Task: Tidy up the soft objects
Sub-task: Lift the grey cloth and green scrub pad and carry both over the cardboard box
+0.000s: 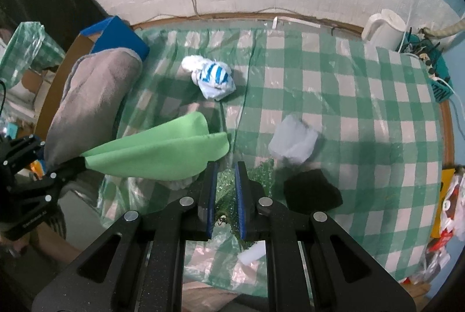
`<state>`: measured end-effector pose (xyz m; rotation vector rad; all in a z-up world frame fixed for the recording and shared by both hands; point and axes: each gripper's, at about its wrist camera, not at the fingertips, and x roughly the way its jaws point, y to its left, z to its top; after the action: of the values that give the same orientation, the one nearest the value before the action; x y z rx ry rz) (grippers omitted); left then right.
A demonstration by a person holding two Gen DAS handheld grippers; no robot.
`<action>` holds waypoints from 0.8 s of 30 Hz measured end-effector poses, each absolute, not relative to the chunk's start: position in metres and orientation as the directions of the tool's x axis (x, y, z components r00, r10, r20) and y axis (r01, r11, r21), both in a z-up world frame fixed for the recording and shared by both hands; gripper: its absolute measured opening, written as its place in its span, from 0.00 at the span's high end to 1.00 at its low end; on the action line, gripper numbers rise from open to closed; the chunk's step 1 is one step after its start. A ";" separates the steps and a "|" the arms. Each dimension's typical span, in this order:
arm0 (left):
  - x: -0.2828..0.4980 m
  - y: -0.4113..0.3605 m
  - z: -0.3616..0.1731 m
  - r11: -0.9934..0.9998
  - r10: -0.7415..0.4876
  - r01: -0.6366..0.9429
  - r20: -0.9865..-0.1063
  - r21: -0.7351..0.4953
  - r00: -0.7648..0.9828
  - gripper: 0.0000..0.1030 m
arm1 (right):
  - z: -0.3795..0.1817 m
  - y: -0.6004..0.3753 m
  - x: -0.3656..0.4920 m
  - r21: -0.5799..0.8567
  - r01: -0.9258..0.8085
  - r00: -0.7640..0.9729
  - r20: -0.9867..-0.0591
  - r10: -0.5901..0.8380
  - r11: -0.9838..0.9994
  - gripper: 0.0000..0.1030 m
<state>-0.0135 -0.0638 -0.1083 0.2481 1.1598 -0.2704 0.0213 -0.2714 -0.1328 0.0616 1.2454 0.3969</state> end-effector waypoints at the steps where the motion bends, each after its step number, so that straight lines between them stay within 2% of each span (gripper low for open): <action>1: -0.014 -0.063 -0.106 0.941 -0.088 0.336 -0.922 0.047 0.377 0.70 | -0.129 -0.270 0.021 0.256 -0.262 0.268 -0.907 0.325 0.930 0.89; 19: -0.003 -0.049 -0.107 0.961 -0.107 0.278 -0.932 -0.007 0.346 0.68 | -0.119 -0.263 0.018 0.267 -0.285 0.282 -0.895 0.347 0.921 0.89; 24: -0.005 -0.051 -0.100 0.958 -0.088 0.287 -0.920 0.028 0.381 0.65 | -0.118 -0.261 0.017 0.273 -0.289 0.286 -0.890 0.355 0.918 0.89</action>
<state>-0.0055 -0.0514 -0.0997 0.1944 1.1568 -0.2407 0.0174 -0.2613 -0.1176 0.0632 1.2069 0.4308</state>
